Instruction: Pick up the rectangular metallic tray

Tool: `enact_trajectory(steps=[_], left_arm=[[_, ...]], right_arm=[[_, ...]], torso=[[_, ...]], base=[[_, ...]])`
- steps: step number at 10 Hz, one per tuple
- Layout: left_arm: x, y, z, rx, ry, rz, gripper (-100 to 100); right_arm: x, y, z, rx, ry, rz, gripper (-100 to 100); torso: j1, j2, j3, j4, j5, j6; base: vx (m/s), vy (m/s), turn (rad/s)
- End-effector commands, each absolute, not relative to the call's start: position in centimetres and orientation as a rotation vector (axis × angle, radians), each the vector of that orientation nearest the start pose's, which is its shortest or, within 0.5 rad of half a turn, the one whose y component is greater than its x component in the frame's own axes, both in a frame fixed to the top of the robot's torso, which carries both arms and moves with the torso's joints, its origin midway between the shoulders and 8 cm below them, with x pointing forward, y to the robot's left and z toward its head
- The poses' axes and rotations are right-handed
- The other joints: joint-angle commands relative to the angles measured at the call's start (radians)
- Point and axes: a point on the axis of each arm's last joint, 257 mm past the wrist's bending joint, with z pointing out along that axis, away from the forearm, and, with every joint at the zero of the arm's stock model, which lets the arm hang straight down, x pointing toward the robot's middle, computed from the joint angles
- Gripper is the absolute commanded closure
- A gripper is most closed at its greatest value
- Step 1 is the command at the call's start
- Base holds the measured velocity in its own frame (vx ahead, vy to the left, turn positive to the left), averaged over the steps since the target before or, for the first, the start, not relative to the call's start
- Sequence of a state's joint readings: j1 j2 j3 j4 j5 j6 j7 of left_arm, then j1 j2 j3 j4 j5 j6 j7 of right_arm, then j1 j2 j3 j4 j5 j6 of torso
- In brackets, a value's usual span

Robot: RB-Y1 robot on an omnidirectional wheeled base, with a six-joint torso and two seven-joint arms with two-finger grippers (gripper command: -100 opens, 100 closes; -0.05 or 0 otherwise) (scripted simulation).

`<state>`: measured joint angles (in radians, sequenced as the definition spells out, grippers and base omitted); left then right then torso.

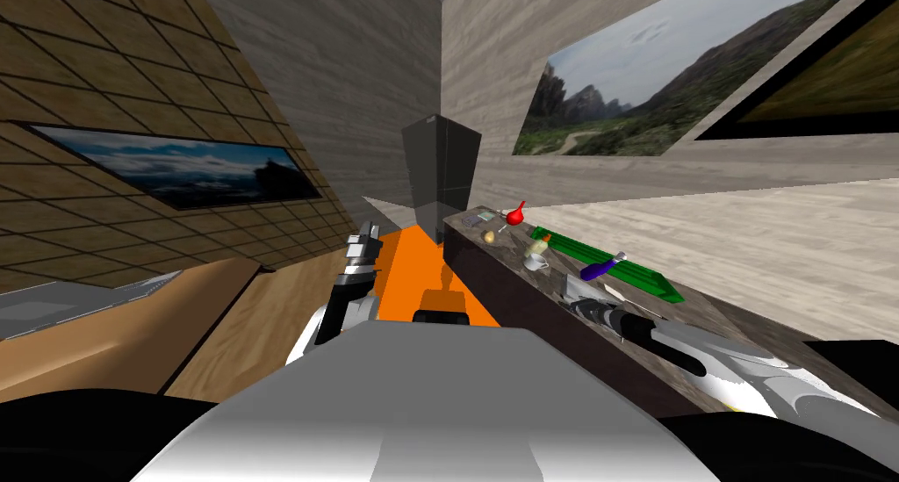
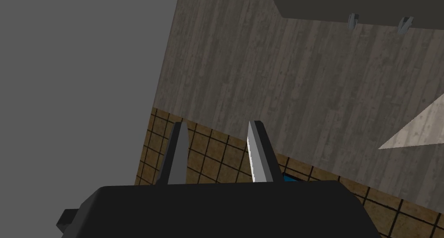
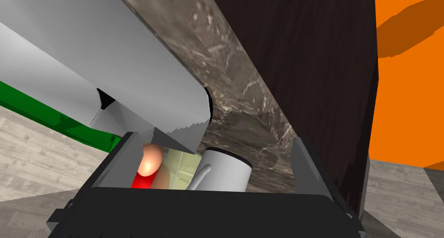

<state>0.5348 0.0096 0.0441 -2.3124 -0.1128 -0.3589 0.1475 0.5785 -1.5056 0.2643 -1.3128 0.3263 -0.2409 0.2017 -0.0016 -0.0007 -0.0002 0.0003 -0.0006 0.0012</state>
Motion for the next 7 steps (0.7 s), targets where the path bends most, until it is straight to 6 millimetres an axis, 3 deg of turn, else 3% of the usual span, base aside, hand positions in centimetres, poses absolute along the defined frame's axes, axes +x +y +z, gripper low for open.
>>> enact_trajectory(steps=[1,5,6,7], left_arm=[[35.6,29.2,-0.1,-0.758,0.731,-1.266,0],[35.6,29.2,-0.1,-0.758,0.731,-1.266,0],[35.6,29.2,-0.1,-0.758,0.731,-1.266,0],[35.6,29.1,-0.1,-0.758,0.731,-1.266,0]], right_arm=[[26.4,-65.4,-31.8,-0.362,2.455,-0.349,-100],[27.6,-62.4,-32.1,-0.397,2.431,-0.338,-100],[27.3,-62.8,-32.0,-0.394,2.437,-0.338,-100],[27.4,-62.7,-32.0,-0.391,2.436,-0.339,100]], torso=[[0.0,0.0,0.0,0.0,0.0,0.0],[0.0,0.0,0.0,0.0,0.0,0.0],[0.0,0.0,0.0,0.0,0.0,0.0],[0.002,0.001,0.001,0.0,0.0,0.0]], base=[[0.042,-0.064,-0.081],[0.044,-0.058,-0.071],[0.021,-0.026,-0.007],[0.0,0.0,0.0]])
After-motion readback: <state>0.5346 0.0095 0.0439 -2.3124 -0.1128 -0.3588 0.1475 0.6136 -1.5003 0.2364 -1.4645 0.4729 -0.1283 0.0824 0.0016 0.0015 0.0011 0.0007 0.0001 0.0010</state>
